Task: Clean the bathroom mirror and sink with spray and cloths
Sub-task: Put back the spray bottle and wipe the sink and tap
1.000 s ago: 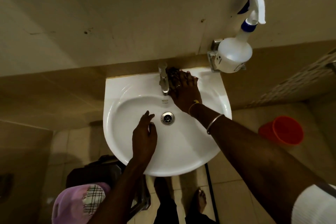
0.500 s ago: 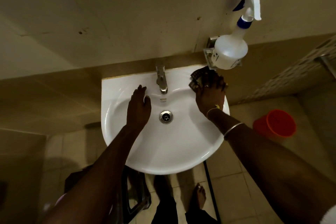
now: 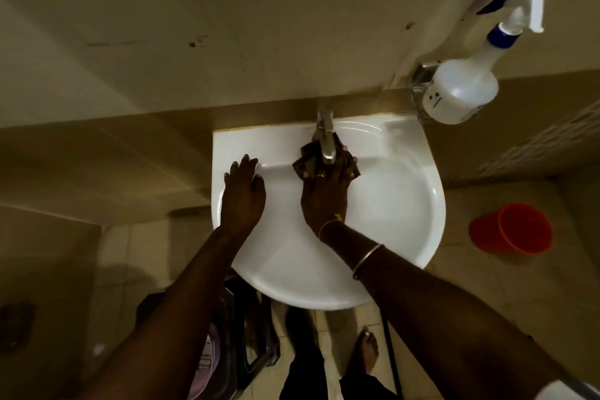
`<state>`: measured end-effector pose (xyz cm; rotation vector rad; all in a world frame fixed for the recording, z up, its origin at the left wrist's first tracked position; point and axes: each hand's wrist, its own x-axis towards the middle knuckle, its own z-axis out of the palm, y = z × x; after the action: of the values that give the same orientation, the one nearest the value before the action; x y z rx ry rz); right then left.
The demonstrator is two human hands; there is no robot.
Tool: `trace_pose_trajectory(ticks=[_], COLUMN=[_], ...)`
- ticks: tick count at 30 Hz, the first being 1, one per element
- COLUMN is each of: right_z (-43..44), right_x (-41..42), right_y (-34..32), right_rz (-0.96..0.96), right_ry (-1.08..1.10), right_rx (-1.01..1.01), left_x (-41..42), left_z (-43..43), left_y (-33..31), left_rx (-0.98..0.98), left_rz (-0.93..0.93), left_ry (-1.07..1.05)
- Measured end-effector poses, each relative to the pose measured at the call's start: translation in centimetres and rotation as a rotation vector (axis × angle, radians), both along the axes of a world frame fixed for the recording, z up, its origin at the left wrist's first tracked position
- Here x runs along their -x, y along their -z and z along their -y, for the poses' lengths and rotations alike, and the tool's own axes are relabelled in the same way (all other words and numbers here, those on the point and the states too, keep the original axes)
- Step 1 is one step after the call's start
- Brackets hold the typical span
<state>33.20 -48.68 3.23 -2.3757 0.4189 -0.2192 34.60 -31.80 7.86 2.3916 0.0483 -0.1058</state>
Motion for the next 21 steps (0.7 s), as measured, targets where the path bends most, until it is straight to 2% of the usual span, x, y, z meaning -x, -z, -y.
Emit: trace_pose_trajectory(ticks=[3, 8, 11, 14, 18, 21], right_z=[-2.5, -5.2, -4.2, -1.0, 3.4, 5.9], right_x=[0.5, -1.0, -2.4, -4.0, -4.9, -5.2], right_y=[1.2, 2.1, 2.5, 3.0, 2.4, 2.5], right_rz=[-0.019, 0.229, 0.299, 0.221, 0.132, 0.206], right_ry=[-0.157, -0.57, -0.807, -1.037, -1.164, -1.212], right_rx=[0.17, 0.365, 0.456, 0.584, 0.717, 0.87], left_x=[0.0, 0.1, 0.6, 0.8, 1.5, 1.6], left_z=[-0.7, -2.3, -3.1, -3.6, -2.9, -1.7], left_y=[0.3, 0.3, 0.6, 1.2, 1.8, 2.1], left_rx=[0.02, 0.095, 0.114, 0.102, 0.009, -0.063], left_rz=[0.005, -0.015, 0.04, 0.054, 0.112, 0.124], left_ry=[0.014, -0.025, -0.005, 0.022, 0.029, 0.041])
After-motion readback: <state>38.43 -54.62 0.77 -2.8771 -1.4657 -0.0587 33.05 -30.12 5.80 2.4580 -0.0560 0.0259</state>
